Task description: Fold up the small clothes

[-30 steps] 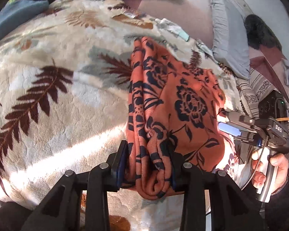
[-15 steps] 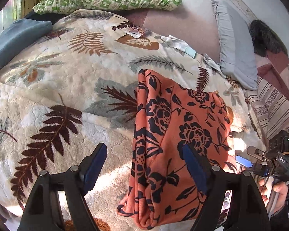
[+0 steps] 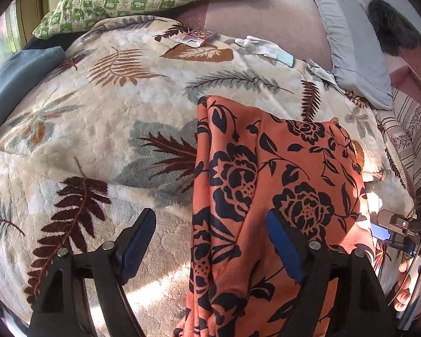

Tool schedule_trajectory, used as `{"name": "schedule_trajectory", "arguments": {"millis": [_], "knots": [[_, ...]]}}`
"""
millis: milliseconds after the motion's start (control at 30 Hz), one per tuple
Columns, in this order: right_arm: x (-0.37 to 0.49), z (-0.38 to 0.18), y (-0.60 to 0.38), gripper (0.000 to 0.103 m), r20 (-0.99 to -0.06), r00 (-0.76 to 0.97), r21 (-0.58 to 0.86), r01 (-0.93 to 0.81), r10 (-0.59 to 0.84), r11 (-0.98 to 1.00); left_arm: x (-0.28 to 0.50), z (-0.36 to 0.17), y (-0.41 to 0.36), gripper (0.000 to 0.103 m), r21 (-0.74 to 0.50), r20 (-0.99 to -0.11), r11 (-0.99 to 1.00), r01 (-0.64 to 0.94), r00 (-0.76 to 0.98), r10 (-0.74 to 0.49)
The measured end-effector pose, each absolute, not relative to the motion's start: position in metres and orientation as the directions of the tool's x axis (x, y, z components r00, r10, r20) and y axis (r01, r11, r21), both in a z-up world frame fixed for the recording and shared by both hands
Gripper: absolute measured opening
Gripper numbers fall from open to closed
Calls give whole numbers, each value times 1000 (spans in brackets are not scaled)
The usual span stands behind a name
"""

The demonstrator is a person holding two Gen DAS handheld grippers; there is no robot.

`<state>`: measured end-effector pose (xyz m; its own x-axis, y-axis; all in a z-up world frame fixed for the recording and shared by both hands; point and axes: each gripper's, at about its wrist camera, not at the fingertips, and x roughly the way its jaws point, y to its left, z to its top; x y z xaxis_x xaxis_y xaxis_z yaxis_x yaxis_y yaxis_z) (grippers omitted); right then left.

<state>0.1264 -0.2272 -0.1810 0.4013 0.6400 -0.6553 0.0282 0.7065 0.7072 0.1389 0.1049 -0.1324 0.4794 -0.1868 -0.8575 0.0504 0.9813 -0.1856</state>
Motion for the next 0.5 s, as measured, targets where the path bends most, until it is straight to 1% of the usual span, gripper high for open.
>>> {"name": "schedule_trajectory", "arguments": {"millis": [100,200,233,267,300,333,367,400,500], "knots": [[134,-189,-219,82,-665,379,705,37,643,708,143,-141,101,83,-230,-864,971,59,448,-232],[143,-200,-201,83,-667,345,707,16,660,707,150,-161,98,82,-352,-870,934,56,349,-349],[145,-199,-192,79,-678,330,692,-16,657,722,151,-164,98,79,-374,-866,926,51,339,-369],[146,-196,-181,77,-705,312,658,-45,637,751,151,-162,95,61,-382,-860,921,70,339,-382],[147,-194,-172,66,-737,301,618,-62,605,784,151,-159,93,49,-395,-855,915,84,331,-400],[147,-190,-167,52,-756,298,589,-75,582,804,149,-153,90,43,-374,-857,923,90,347,-381],[146,-184,-165,47,-760,305,576,-89,573,812,146,-145,86,35,-345,-857,932,110,369,-360],[144,-177,-165,42,-759,317,566,-108,568,817,142,-138,83,33,-332,-852,936,121,386,-352],[136,-145,-162,40,-743,359,537,-183,565,823,135,-109,74,32,-336,-820,933,130,447,-358]]}}
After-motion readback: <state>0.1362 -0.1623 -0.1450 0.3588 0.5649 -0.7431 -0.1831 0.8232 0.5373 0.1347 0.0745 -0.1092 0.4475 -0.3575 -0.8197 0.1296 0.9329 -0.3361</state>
